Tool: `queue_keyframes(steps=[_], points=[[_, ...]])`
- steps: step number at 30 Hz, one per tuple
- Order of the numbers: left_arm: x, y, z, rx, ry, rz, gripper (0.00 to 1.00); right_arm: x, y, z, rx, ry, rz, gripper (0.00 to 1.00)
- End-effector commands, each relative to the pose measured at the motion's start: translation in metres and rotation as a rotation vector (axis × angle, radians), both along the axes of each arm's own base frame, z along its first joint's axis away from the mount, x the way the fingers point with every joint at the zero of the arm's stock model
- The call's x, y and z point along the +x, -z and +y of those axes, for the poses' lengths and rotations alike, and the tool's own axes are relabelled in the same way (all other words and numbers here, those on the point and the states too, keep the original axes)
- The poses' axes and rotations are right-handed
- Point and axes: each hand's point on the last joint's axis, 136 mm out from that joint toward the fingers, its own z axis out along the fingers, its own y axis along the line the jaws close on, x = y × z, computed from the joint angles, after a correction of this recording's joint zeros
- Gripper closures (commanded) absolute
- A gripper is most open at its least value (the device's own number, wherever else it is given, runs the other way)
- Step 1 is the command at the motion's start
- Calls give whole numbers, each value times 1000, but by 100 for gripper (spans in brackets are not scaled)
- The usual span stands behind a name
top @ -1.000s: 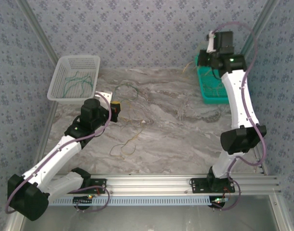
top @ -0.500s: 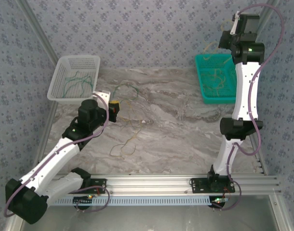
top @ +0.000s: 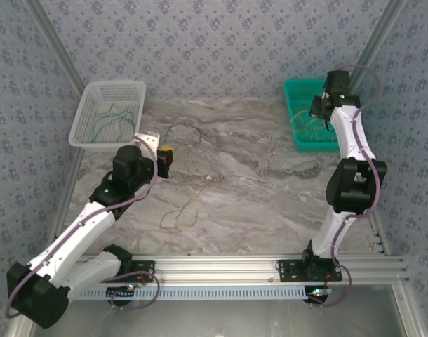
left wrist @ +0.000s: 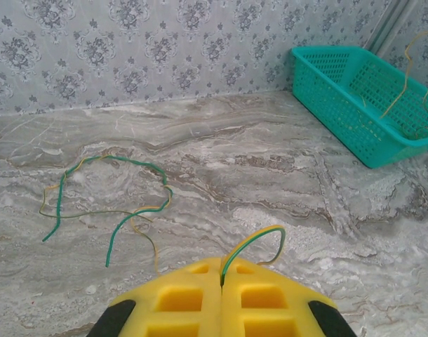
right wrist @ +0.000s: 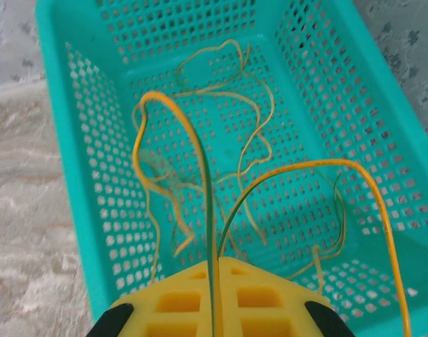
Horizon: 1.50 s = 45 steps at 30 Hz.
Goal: Untangle the cables
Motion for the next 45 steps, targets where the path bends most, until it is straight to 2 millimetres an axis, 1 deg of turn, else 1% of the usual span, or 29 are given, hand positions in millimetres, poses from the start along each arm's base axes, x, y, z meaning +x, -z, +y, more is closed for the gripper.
queue_keyframes(steps=[1, 2, 4, 7, 9, 11, 15, 17, 18, 19, 20, 21, 23, 25, 27, 29, 31, 33, 35, 36, 37, 38, 40, 41, 43, 44, 45], points=[[-3, -9, 2, -21, -9, -24, 100, 25, -3, -19, 58, 37, -64, 100], [-3, -8, 2, -20, -11, -22, 100, 28, 6, -24, 56, 50, -35, 100], [-3, -8, 3, -23, -13, -22, 100, 35, 17, -36, 52, 87, -4, 100], [-2, -6, 3, -25, -16, -20, 100, 46, 42, -49, 78, 120, 55, 100], [-2, -6, 3, -25, -18, -19, 100, 48, 56, -62, 40, 177, 101, 100], [-2, -7, 3, -27, -17, -21, 100, 51, 73, -70, 17, 215, 142, 100], [-2, -9, 0, -23, -5, -20, 100, 57, 106, -71, 22, 216, 226, 100], [-2, -13, -2, -35, 4, -22, 100, 62, 118, -67, 41, 200, 237, 100], [-2, -14, -3, -40, 7, -24, 100, 63, 121, -64, 52, 189, 237, 98], [-2, -14, -4, -44, 11, -23, 100, 65, 122, -60, 63, 172, 235, 86], [-2, -14, -4, -45, 11, -22, 100, 66, 122, -57, 72, 163, 236, 71], [-1, -13, -5, -44, 12, -20, 100, 65, 118, -56, 75, 165, 234, 62], [0, -12, -5, -41, 14, -13, 100, 63, 104, -55, 62, 165, 221, 51], [0, -11, -7, -38, 22, -12, 100, 57, 84, -57, 45, 174, 211, 43], [0, -11, -7, -39, 20, -12, 100, 48, 62, -60, 34, 189, 195, 40], [2, -10, -7, -40, 18, -12, 100, 38, 43, -58, 35, 178, 194, 38], [3, -10, -9, -39, 20, -8, 100, 27, 32, -57, 31, 182, 204, 36], [4, -10, -10, -39, 22, -6, 100, 12, 26, -55, 30, 184, 240, 36], [5, -9, -11, -38, 28, -3, 100, -2, 28, -54, 25, 179, 290, 37], [5, -9, -12, -37, 31, -2, 100, -5, 29, -55, 20, 175, 304, 38], [5, -8, -12, -35, 33, 1, 100, -6, 34, -54, 20, 154, 326, 39], [5, -8, -13, -36, 35, 3, 100, -6, 42, -53, 22, 127, 353, 39], [5, -8, -14, -35, 43, 2, 100, -8, 64, -59, 15, 132, 422, 42], [5, -8, -14, -35, 45, 1, 100, -11, 81, -63, 14, 130, 481, 43], [5, -9, -16, -39, 50, 2, 100, -16, 107, -68, 18, 138, 560, 45], [5, -9, -16, -42, 52, 2, 100, -19, 117, -68, 35, 142, 588, 48], [5, -9, -17, -46, 55, 3, 100, -24, 121, -67, 46, 161, 604, 50]])
